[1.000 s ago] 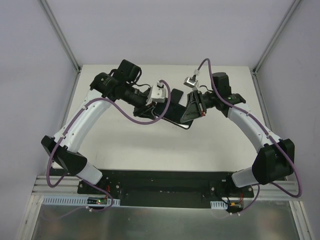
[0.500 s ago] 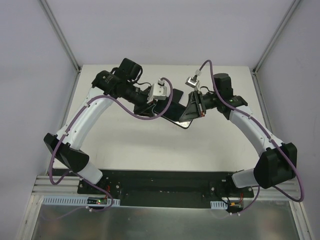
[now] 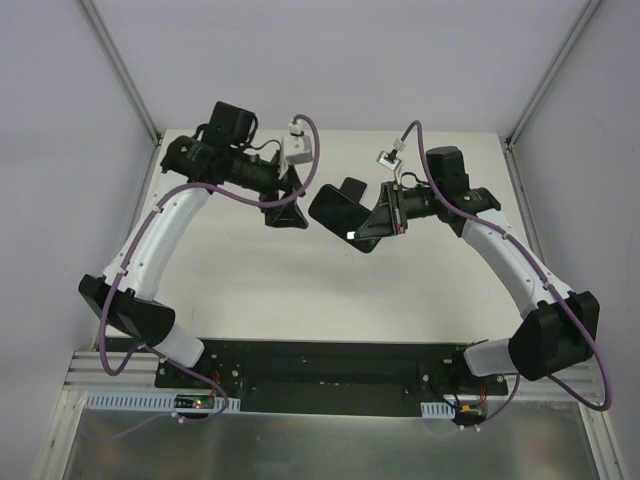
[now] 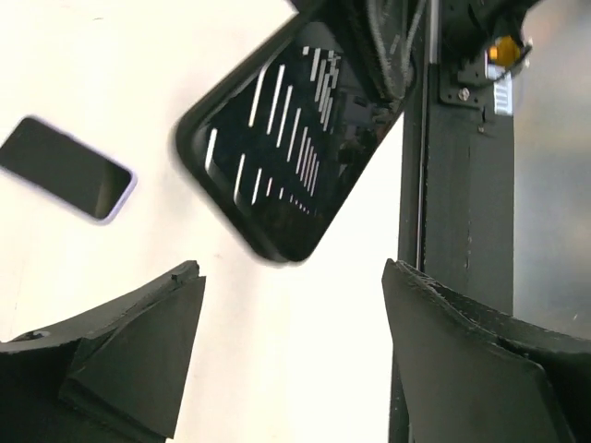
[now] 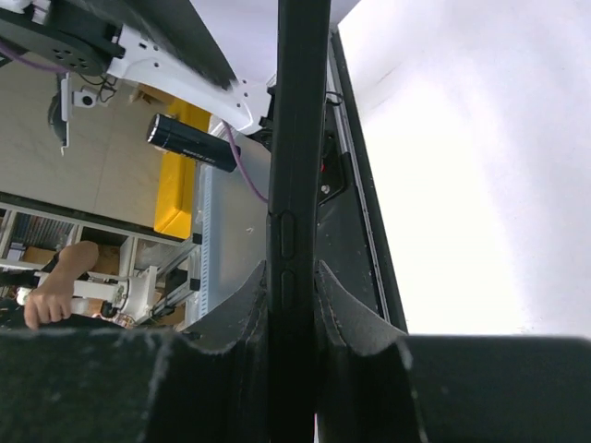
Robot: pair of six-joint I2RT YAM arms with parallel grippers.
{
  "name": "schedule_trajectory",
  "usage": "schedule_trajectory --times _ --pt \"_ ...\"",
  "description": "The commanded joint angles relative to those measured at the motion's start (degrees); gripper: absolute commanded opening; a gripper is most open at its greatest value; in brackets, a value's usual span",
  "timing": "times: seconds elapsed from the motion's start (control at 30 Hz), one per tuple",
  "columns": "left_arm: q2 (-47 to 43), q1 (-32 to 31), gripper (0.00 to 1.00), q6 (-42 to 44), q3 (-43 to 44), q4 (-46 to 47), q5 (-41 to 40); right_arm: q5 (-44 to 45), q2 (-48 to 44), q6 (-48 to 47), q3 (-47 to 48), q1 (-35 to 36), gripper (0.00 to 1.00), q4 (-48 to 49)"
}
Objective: Take the phone out of the phone case
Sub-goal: Remove the phone case from the phone.
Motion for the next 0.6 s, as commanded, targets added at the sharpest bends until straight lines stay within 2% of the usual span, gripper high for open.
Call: schedule_trajectory --times 0.0,0.2,0.37,0.57 --pt "-5.55 5.79 0.81 -10.25 1.37 2.47 6.63 1.88 -2.71 -3.87 3.00 0.08 0.00 -1.03" --pt "-8.46 6.15 0.82 -29.05 1.12 6.68 6.46 2.59 -2.89 -3.43 3.61 -0.01 0.00 -0.68" --pt "-8.90 6.06 0.77 -47.07 -5.56 15.29 8.75 1.45 -2.54 -1.67 3.88 -0.18 0.00 0.64" --pt "-7.32 6.06 0.73 -55.88 -9.26 21.01 7.17 0.13 -2.10 0.00 3.88 -0.18 0.00 2.40"
